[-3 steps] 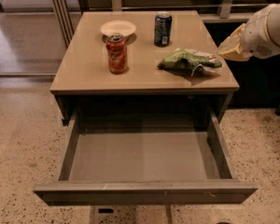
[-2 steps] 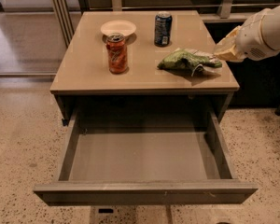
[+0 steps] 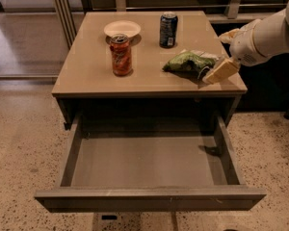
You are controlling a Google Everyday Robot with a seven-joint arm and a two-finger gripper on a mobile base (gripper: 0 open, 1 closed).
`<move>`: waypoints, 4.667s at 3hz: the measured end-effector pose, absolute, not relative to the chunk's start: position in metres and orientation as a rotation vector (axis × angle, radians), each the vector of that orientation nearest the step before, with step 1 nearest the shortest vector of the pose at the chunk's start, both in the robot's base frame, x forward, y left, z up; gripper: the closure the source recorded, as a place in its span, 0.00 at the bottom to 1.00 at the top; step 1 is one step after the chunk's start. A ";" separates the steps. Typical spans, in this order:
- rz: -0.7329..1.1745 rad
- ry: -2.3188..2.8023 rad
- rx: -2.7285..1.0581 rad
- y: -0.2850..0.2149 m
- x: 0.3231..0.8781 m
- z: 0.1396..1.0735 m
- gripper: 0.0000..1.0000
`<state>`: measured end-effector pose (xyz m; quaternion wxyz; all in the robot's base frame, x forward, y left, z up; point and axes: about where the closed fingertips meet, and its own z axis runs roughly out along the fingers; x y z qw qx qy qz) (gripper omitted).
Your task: Place green jalapeno chip bag into top drawer
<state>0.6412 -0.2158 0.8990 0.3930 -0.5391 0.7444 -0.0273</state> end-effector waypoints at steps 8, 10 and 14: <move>0.116 1.740 -1.557 -0.190 0.638 0.855 1.00; 0.324 1.506 -1.751 -0.182 0.564 0.895 1.00; 0.429 1.392 -1.919 -0.156 0.523 0.853 1.00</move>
Offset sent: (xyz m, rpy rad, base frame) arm 0.0370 0.0120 -0.0524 0.0264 0.0458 0.0409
